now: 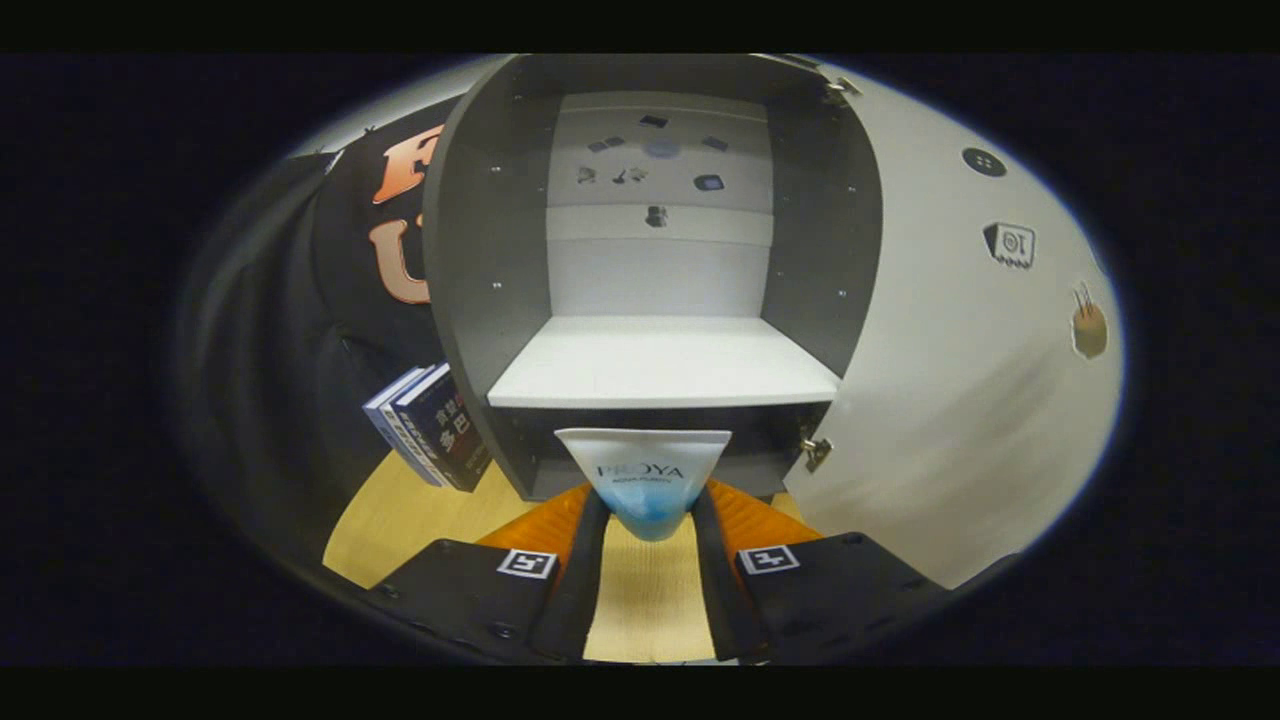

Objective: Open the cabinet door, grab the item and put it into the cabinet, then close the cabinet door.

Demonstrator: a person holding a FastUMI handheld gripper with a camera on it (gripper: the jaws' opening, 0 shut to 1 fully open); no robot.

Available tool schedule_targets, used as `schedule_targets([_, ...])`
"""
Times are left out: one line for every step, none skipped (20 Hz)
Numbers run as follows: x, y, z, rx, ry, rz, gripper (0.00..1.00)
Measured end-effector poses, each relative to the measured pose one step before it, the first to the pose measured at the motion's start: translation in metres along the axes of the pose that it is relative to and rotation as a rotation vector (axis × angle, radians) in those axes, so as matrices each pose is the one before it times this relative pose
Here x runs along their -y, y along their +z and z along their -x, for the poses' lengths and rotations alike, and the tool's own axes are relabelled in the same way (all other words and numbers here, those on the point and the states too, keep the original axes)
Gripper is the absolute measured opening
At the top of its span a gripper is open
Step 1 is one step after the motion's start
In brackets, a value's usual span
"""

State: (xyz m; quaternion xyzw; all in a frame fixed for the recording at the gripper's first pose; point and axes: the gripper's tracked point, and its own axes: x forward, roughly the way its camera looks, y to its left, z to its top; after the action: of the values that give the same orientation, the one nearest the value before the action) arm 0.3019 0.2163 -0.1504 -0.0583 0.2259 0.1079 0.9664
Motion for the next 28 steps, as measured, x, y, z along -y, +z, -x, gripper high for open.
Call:
schedule_targets([-0.00134,0.01438,-0.00175,-0.00020,0.00961,0.00008,0.52])
schedule_targets([0.00016,0.01631,-0.00045,0.00609,0.00782,-0.00069,0.52])
schedule_targets([0.00136,0.01613,-0.00305,0.00866,-0.00048,0.00409,0.52])
schedule_targets([0.00262,0.01405,-0.00231,0.00875,-0.00728,0.00877,0.52])
schedule_targets([0.00325,0.01511,-0.00236,0.00584,-0.00305,0.01417,0.52])
schedule_targets([0.00250,0.01308,-0.00403,0.00478,-0.00421,0.01079,0.52])
schedule_targets([0.00104,0.01109,-0.00521,0.00021,0.00099,0.00315,0.52])
schedule_targets([0.00053,0.01023,-0.00602,0.00097,0.00468,-0.00542,0.52])
schedule_targets([0.00061,0.00963,-0.00862,-0.00264,0.00365,-0.00538,0.52])
schedule_targets([0.00163,0.00881,-0.00847,0.00045,0.00132,-0.00225,0.52])
schedule_targets([0.00350,0.00792,-0.00858,-0.00118,-0.00174,0.00057,0.52])
schedule_targets([0.00326,0.00502,-0.00820,-0.00641,-0.00155,-0.00013,0.52])
schedule_targets([0.00170,0.00423,-0.01079,-0.00659,-0.00005,-0.00118,0.52])
schedule_targets([0.00257,0.00171,-0.01045,-0.01229,-0.00088,-0.00068,0.52])
schedule_targets([0.00285,-0.00038,-0.01123,-0.01498,-0.00154,0.00004,0.52])
schedule_targets([0.00270,-0.00170,-0.01087,-0.01572,-0.00058,-0.00159,0.52])
schedule_targets([0.00194,-0.00395,-0.01007,-0.02191,0.00531,-0.00139,0.52])
schedule_targets([0.00119,-0.00272,-0.00966,-0.01756,0.00709,-0.00631,0.52])
schedule_targets([0.00126,-0.00184,-0.01021,-0.01261,0.00189,-0.00722,0.53])
schedule_targets([0.00170,-0.00193,-0.00829,-0.00937,0.00306,-0.00516,0.52])
schedule_targets([0.00149,-0.00247,-0.00751,-0.01338,0.00431,-0.00290,0.52])
schedule_targets([0.00007,-0.00219,-0.00684,-0.01116,0.00459,-0.00213,0.52])
schedule_targets([-0.00017,-0.00201,-0.00726,-0.01078,0.00490,0.00268,0.52])
schedule_targets([0.00151,-0.00143,-0.00574,-0.00848,0.00220,0.00112,0.52])
schedule_targets([0.00143,-0.00274,-0.00589,-0.00781,0.00031,-0.00305,0.53])
schedule_targets([0.00138,-0.00354,-0.00443,-0.01071,0.00150,-0.00276,0.53])
schedule_targets([0.00053,-0.00351,-0.00526,-0.01185,0.00176,-0.00234,0.53])
schedule_targets([0.00037,-0.00401,-0.00405,-0.01173,0.00432,-0.00013,0.53])
